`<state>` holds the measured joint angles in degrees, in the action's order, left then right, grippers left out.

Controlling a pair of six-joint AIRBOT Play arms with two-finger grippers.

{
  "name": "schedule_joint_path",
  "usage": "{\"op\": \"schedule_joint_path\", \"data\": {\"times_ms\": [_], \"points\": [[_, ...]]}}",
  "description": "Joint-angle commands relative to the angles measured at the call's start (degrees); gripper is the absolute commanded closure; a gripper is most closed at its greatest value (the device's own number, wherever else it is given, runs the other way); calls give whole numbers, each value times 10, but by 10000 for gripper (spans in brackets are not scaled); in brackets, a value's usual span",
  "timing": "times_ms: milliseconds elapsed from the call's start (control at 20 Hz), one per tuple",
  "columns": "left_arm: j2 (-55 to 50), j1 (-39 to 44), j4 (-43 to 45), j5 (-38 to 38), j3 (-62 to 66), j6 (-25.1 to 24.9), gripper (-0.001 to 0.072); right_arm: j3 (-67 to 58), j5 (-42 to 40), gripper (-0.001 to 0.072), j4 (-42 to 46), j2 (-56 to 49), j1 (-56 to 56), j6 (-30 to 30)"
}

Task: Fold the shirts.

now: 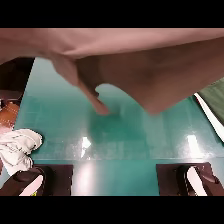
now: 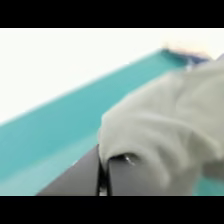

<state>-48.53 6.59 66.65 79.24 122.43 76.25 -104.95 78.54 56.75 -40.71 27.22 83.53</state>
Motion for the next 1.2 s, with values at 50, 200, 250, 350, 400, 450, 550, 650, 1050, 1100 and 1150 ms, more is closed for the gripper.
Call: {"op": "schedule_joint_path", "data": {"times_ms": [50,200,250,350,400,450,550,650,1050,1100,1150], "points": [[20,0,0,-14,10,3,679,-134,96,692,3,-63,36,31],[5,0,55,-6,-70,2,679,-150,137,692,-3,-140,29,53],[-8,0,65,6,-104,2,679,-125,143,691,-1,-163,13,58],[-56,0,68,46,-173,1,679,-62,168,692,5,-211,-35,64],[-85,0,67,62,-203,-4,679,-26,182,691,11,-242,-68,64],[-119,0,66,71,-238,-12,679,8,191,691,25,-271,-98,64],[-186,0,65,70,-297,-17,678,76,182,690,57,-333,-160,62],[-265,0,64,52,-341,-17,678,122,134,690,81,-385,-205,55],[-400,0,101,-35,-343,-12,210,97,-33,423,89,-499,-257,53],[-399,0,111,-34,-332,-12,209,74,-22,273,86,-504,-250,54],[-397,0,119,-30,-319,-9,209,52,-7,273,81,-504,-243,54]]}}
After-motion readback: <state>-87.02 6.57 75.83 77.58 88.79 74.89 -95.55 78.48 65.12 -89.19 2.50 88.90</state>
